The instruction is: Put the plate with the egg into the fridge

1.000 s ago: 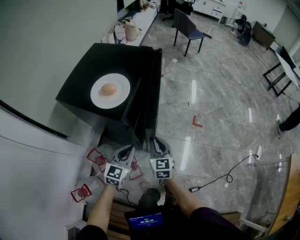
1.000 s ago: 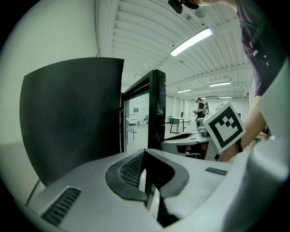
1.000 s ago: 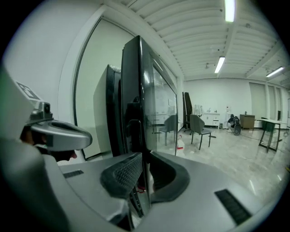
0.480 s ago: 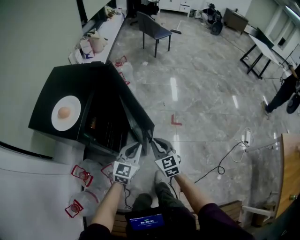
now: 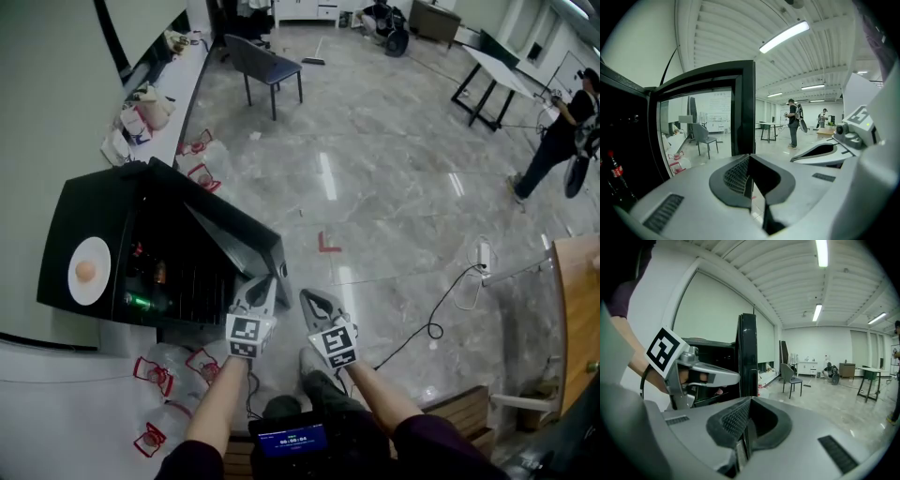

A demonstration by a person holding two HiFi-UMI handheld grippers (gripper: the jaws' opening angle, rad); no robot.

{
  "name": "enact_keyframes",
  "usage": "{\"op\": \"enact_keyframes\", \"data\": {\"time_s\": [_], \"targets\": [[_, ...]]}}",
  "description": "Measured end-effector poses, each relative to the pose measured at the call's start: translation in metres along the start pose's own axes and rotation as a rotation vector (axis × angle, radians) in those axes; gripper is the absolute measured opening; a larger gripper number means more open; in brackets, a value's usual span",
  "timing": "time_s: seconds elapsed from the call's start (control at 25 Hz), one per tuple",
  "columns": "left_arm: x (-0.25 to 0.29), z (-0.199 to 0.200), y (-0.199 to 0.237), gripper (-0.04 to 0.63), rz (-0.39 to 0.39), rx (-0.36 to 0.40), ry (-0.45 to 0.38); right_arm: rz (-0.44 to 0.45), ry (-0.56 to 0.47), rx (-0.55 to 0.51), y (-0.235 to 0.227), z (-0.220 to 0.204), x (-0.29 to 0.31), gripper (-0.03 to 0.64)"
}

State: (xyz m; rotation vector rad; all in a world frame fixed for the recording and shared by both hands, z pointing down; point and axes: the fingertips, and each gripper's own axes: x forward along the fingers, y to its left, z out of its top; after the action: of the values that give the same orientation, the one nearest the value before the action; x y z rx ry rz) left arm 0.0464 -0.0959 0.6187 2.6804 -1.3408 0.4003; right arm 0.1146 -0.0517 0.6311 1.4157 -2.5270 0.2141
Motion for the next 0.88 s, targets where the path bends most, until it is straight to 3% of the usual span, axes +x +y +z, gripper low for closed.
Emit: {"op": "enact_keyframes", "data": {"time_s": [0.28, 0.52, 0.76, 0.88], "targets": [[0.066, 0.023, -0.007, 0.009, -0.026, -0.008, -0.004, -0.062, -0.054, 0.017, -0.044, 0.02, -0.005, 0.008], [0.072, 0.034, -0.007, 0.009, -0.03, 0.006, -0.028, -0.069, -0.087, 0.005, -0.062, 0.03, 0.001, 0.008], [0.034, 0.029, 0.024, 0.009, 0.063, 0.028, -0.034, 0.06, -0.131, -0.068, -0.034, 0.048, 0.031, 0.006], [-0.012, 0.051, 0.034, 0.009, 0.123, 0.05, -0.032, 0.161, -0.163, -0.101, -0.002, 0.078, 0.028, 0.008]]}}
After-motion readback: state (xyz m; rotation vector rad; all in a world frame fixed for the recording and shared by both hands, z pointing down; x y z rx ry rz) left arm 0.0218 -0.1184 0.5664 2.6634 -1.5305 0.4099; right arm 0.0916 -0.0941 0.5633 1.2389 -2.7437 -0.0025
